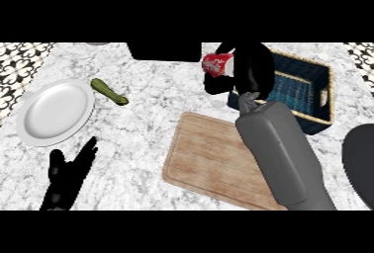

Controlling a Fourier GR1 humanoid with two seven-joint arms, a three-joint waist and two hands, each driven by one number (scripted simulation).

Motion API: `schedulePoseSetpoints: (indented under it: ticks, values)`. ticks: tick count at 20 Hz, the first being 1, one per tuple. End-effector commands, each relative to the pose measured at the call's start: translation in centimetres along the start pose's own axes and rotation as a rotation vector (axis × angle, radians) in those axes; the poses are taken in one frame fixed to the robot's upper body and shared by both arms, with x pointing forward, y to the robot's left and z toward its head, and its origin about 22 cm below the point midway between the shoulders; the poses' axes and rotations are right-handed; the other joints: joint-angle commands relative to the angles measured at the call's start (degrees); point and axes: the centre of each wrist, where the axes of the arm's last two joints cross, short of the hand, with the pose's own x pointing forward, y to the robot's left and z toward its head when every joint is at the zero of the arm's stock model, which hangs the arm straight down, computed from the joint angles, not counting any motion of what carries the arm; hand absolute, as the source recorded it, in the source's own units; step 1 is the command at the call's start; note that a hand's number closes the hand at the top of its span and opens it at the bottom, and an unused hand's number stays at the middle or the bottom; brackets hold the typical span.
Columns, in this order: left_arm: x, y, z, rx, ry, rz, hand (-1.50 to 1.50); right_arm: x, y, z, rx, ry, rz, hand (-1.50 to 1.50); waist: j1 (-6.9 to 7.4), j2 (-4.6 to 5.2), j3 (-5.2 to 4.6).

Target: Pick the can from the cutting board and place it in the basket

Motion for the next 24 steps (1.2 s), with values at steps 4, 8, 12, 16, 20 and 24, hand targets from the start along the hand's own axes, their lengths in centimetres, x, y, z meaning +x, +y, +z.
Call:
schedulePoseSetpoints:
  ticks: [4,8,12,16,20,24]
  values:
    - [-1.7,-0.8,-0.7,0.001,0.065,-0.012,0.0,10.4,-3.9,1.8,-0.265,0.126,-0.214,1.5,-0.73,0.55,-0.54]
    - [-1.5,1.7,0.2,0.029,0.077,0.007,0.0,15.1,-8.2,2.8,-0.353,0.182,-0.203,1.5,-2.09,0.13,-0.48]
    - [-0.3,1.9,0.3,0.018,0.058,0.007,0.0,16.7,-9.7,1.2,-0.391,0.217,-0.196,1.5,-2.06,0.57,-0.4]
    - [-1.6,-0.6,0.4,0.02,0.081,0.034,0.0,15.7,-11.2,-1.4,-0.401,0.267,-0.181,1.5,-2.59,0.75,-0.37]
    - [-1.6,0.3,0.6,0.016,0.054,0.014,0.0,14.7,-11.1,-2.8,-0.39,0.312,-0.144,1.5,-2.71,0.76,-0.36]
    - [-1.9,2.3,0.7,0.033,0.069,0.019,0.0,11.5,-13.3,-5.6,-0.397,0.314,-0.126,1.5,-2.75,0.82,-0.34]
